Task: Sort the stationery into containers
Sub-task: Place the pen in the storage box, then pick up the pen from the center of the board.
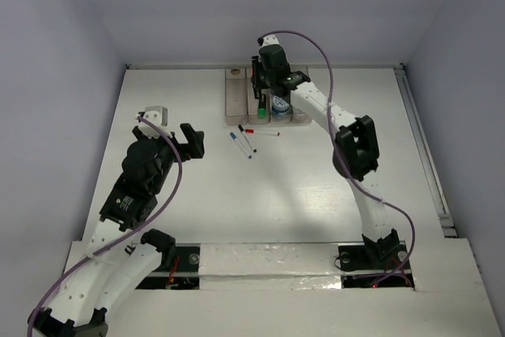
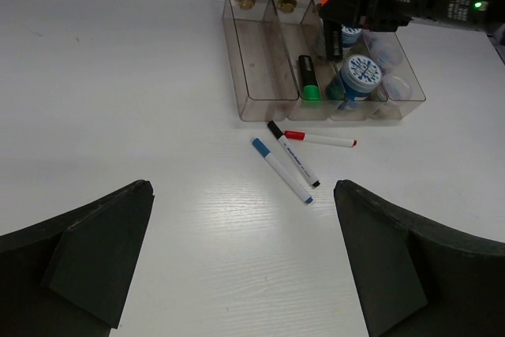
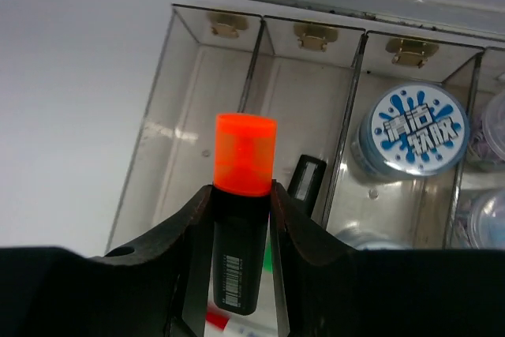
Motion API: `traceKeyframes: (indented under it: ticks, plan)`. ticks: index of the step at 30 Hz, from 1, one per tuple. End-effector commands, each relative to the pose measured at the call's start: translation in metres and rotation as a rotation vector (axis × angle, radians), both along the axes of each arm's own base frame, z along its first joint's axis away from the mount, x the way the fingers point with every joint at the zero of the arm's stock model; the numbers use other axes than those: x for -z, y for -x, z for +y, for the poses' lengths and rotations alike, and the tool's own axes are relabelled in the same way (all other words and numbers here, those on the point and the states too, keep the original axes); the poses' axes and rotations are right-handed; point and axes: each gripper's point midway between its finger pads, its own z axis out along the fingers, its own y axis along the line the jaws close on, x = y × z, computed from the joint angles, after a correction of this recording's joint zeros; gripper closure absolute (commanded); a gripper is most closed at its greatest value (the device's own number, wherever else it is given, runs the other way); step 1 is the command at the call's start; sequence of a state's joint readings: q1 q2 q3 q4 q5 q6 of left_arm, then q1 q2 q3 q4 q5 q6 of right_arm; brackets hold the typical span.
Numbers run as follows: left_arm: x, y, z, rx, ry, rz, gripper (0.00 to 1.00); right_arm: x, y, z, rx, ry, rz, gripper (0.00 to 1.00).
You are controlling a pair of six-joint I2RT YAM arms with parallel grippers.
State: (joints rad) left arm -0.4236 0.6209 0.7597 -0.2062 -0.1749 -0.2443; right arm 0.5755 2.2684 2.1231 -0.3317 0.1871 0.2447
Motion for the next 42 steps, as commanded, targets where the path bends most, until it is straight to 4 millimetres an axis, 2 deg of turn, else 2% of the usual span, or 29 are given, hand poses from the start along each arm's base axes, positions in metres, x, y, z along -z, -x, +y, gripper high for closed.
traceKeyframes:
  ticks: [1,2,3,4,5,6,8,10,12,13,14,15,16,17,18,19,20,21,22,23,25,26,30,31,32,35,41,42]
  plan:
    - [-0.008,-0.005,0.004,-0.024,0.002,-0.035,0.01,0.012,-0.018,-0.007,-0.006,0.042,0.016,0.87]
    - [-0.008,-0.005,0.004,-0.025,0.004,-0.035,0.01,0.009,-0.020,-0.004,-0.013,0.037,0.011,0.81]
    - [-0.007,-0.005,0.004,-0.024,0.001,-0.034,0.01,0.017,-0.021,-0.002,-0.021,0.041,0.022,0.75]
    - [-0.007,-0.005,0.004,-0.026,0.000,-0.036,0.01,0.016,-0.022,0.000,-0.027,0.041,0.018,0.66]
    - [-0.008,-0.006,0.007,-0.035,0.001,-0.037,0.01,0.012,-0.022,0.003,-0.042,0.029,0.011,0.40]
    - [-0.008,-0.006,0.007,-0.035,0.002,-0.037,0.01,0.010,-0.022,0.004,-0.050,0.028,0.007,0.31]
    - [-0.008,-0.007,0.006,-0.030,0.001,-0.035,0.01,-0.008,-0.020,0.004,-0.061,0.015,-0.022,0.22]
    - [-0.008,-0.007,0.008,-0.036,0.001,-0.035,0.01,-0.031,-0.008,0.005,-0.098,-0.012,-0.045,0.19]
    - [-0.008,-0.007,0.007,-0.035,0.002,-0.036,0.01,-0.049,0.006,0.014,-0.150,-0.047,-0.077,0.19]
    - [-0.008,-0.007,0.007,-0.034,0.004,-0.036,0.01,-0.027,0.020,0.013,-0.173,-0.011,-0.040,0.19]
    - [-0.009,-0.007,0.007,-0.032,0.003,-0.038,0.01,-0.052,0.032,0.015,-0.191,-0.027,-0.091,0.20]
    - [-0.008,-0.007,0.007,-0.033,0.002,-0.036,0.01,-0.050,0.043,0.017,-0.206,-0.010,-0.088,0.21]
    - [-0.009,-0.006,0.007,-0.029,0.004,-0.037,0.01,-0.022,0.063,0.020,-0.240,0.039,-0.039,0.22]
    - [-0.009,-0.006,0.007,-0.027,0.005,-0.039,0.01,-0.037,0.076,0.018,-0.247,0.030,-0.064,0.23]
    - [-0.009,-0.005,0.006,-0.025,0.007,-0.038,0.01,-0.031,0.085,0.014,-0.258,0.030,-0.053,0.24]
    - [-0.011,-0.004,0.006,-0.020,0.010,-0.045,0.01,-0.024,0.095,0.012,-0.268,0.014,-0.031,0.26]
    - [-0.011,-0.003,0.006,-0.020,0.011,-0.048,0.01,0.008,0.111,0.003,-0.272,0.026,0.027,0.29]
    - [-0.011,-0.004,0.006,-0.020,0.012,-0.048,0.01,0.004,0.124,0.001,-0.296,0.002,0.031,0.30]
    - [-0.012,-0.004,0.005,-0.017,0.013,-0.049,0.01,0.015,0.133,0.000,-0.308,-0.009,0.061,0.32]
    - [-0.011,-0.004,0.004,-0.013,0.013,-0.047,0.01,0.034,0.150,0.001,-0.343,-0.010,0.110,0.37]
    - [-0.010,-0.004,0.001,0.001,0.013,-0.042,0.01,0.049,0.166,0.009,-0.368,0.002,0.148,0.44]
    - [-0.011,-0.005,0.001,0.004,0.014,-0.042,0.01,0.055,0.180,0.021,-0.403,0.023,0.161,0.55]
    - [-0.010,-0.004,0.005,-0.009,0.011,-0.043,0.01,0.075,0.188,0.039,-0.419,0.083,0.178,0.62]
    - [-0.012,-0.004,0.006,-0.012,0.013,-0.048,0.01,0.073,0.182,0.043,-0.407,0.080,0.173,0.62]
    - [-0.012,-0.004,0.007,-0.020,0.012,-0.049,0.01,0.085,0.180,0.044,-0.402,0.097,0.191,0.62]
    - [-0.014,-0.002,0.008,-0.025,0.014,-0.056,0.01,0.098,0.176,0.055,-0.411,0.113,0.208,0.61]
    - [-0.014,-0.002,0.008,-0.020,0.017,-0.059,0.01,0.119,0.160,0.060,-0.380,0.165,0.229,0.59]
    - [-0.014,-0.002,0.007,-0.019,0.018,-0.058,0.01,0.127,0.158,0.058,-0.366,0.182,0.238,0.59]
